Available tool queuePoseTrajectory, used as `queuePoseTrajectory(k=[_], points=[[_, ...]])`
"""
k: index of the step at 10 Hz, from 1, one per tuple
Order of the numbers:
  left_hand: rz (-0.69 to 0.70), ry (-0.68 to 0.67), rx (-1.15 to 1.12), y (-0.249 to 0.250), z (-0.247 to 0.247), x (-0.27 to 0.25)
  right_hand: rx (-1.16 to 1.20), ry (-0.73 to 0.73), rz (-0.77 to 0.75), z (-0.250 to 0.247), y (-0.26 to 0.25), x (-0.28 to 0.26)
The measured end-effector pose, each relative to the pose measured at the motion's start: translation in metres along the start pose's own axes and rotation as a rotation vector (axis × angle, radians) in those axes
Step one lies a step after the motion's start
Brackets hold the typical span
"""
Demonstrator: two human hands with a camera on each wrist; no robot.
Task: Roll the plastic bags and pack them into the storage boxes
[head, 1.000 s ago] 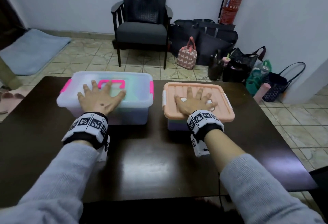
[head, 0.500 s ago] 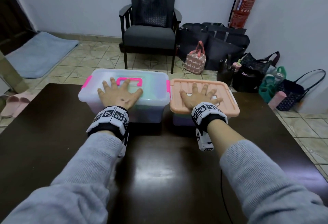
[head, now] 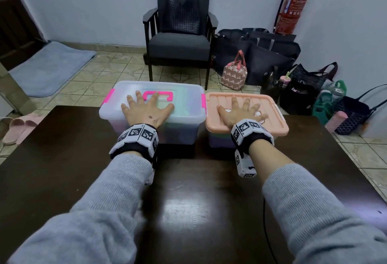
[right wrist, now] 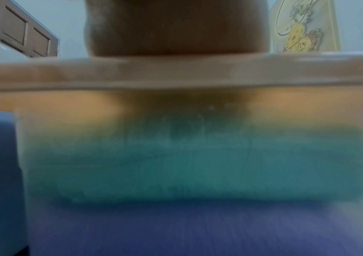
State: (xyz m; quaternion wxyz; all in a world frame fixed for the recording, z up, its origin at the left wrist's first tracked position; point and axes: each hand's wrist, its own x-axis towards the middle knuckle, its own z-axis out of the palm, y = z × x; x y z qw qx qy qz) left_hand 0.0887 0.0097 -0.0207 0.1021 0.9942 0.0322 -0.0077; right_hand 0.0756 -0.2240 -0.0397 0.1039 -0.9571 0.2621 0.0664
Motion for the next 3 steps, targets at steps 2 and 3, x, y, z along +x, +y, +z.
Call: queuePoseTrajectory(k=[2,3], points=[[0.015,-0.038,0.005,-0.003,0.0,-0.001,0.228,0.144,-0.035,-0.003,0.004,-0.002],[0.042,-0.044,-0.2,-0.011,-0.011,-0.003,0.584,0.379,-0.166,-0.005,0.016,-0.016]])
